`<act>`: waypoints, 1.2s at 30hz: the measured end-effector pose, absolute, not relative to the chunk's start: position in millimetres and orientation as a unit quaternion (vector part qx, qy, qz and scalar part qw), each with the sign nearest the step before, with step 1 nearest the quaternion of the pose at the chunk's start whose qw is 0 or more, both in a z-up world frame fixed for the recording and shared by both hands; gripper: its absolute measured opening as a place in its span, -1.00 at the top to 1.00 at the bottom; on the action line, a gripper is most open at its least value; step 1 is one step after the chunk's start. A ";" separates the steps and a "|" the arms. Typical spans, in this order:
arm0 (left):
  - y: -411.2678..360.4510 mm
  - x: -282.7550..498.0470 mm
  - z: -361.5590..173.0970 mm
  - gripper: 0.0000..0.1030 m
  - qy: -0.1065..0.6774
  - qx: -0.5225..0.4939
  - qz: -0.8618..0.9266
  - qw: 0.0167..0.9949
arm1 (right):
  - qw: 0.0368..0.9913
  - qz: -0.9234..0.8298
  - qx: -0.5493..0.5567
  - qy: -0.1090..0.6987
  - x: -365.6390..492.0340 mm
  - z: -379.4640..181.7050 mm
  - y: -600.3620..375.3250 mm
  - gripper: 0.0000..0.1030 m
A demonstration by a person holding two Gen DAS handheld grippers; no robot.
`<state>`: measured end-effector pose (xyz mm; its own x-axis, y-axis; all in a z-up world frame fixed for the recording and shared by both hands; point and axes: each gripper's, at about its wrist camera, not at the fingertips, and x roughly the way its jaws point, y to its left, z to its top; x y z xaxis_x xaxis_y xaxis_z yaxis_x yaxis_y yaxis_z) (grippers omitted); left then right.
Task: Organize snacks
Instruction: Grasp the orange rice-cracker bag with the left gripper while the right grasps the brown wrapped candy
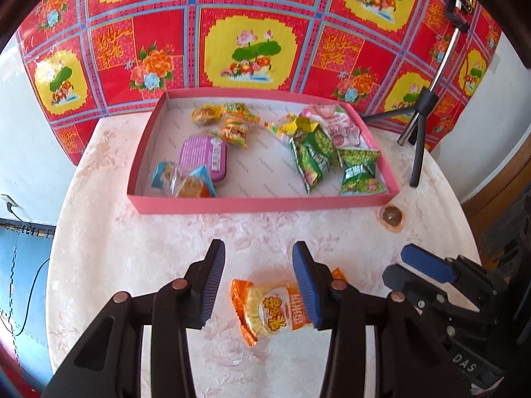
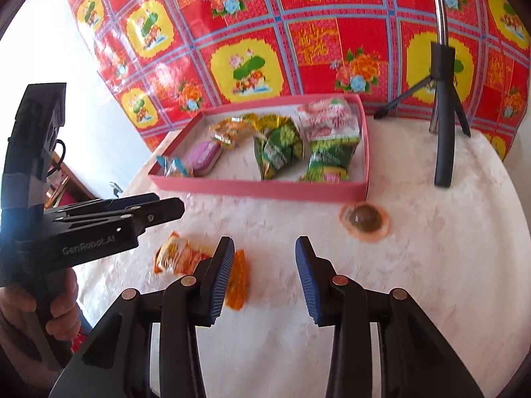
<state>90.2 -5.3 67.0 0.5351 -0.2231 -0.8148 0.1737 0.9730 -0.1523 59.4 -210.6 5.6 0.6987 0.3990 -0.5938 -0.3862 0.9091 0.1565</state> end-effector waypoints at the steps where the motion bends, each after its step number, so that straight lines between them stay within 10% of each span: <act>1: -5.4 90.4 64.6 0.14 0.470 -0.025 -0.112 0.875 | 0.919 0.215 0.009 0.329 57.5 2.7 -210.1 0.23; 36: -18.1 56.1 52.1 0.12 0.492 -0.007 -0.173 0.853 | 0.910 0.188 -0.025 0.368 56.5 -18.2 -203.1 0.23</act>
<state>56.1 -18.1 52.1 0.4562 -0.3025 -0.8369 0.2895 0.9397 -0.1819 56.5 -203.1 -18.2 0.6582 0.3236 -0.6798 -0.3607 0.9281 0.0926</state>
